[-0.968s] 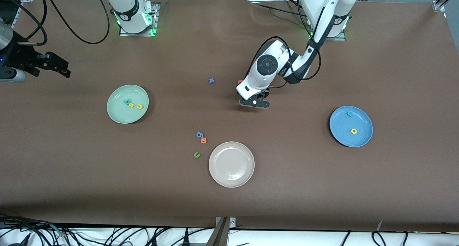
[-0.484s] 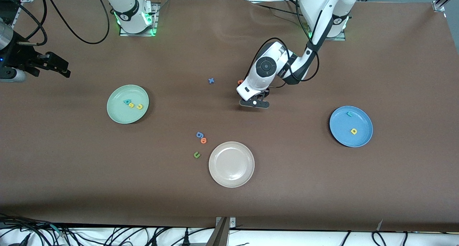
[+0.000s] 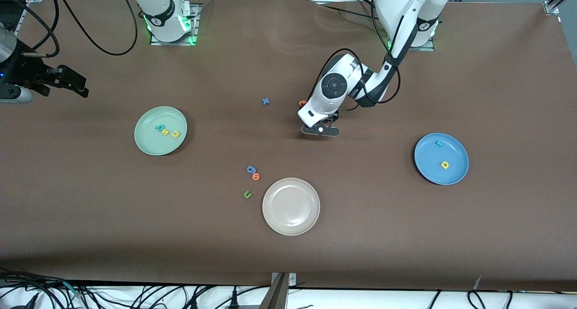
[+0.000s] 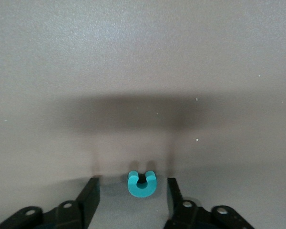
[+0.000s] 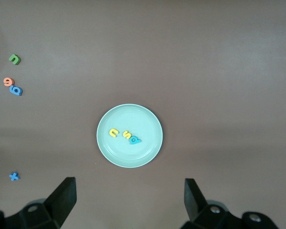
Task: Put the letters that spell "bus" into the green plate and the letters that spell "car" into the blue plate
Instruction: 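Carry the teal c letter to the blue plate and release it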
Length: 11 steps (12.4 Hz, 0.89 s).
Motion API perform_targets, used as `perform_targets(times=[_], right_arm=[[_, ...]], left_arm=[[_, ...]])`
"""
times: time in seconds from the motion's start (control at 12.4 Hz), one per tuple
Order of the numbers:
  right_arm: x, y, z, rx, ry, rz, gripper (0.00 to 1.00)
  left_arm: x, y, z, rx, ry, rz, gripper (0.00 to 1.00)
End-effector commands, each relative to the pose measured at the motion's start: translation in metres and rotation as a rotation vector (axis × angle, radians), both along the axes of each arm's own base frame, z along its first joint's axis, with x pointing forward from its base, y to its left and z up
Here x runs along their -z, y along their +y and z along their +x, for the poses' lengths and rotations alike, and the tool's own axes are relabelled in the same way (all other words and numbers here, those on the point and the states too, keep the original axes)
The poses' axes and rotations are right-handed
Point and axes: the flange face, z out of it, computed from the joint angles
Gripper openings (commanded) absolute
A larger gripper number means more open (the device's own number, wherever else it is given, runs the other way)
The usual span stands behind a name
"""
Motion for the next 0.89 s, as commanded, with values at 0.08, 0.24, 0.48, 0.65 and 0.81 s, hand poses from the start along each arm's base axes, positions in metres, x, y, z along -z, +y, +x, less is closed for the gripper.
perform_targets(times=[0.08, 0.24, 0.48, 0.65, 0.81], right_arm=[[-0.002, -0.0003, -0.0005, -0.013, -0.006, 0.001, 1.0], [-0.002, -0.0003, -0.0005, -0.013, -0.006, 0.001, 1.0], [-0.002, -0.0003, -0.0005, -0.013, -0.006, 0.001, 1.0], [-0.002, -0.0003, -0.0005, -0.014, -0.006, 0.001, 1.0], [-0.002, -0.0003, -0.0005, -0.014, -0.006, 0.001, 1.0]], left_arm=[[0.0011, -0.0013, -0.0014, -0.003, -0.01, 0.007, 0.54], [0.0021, -0.0005, -0.001, -0.005, -0.009, 0.009, 0.49], [0.002, -0.0006, -0.0009, -0.005, -0.01, 0.008, 0.42], [0.0014, 0.0008, 0.0004, -0.006, -0.011, 0.009, 0.35], [0.0016, 0.0035, 0.0028, -0.008, -0.013, 0.012, 0.26]])
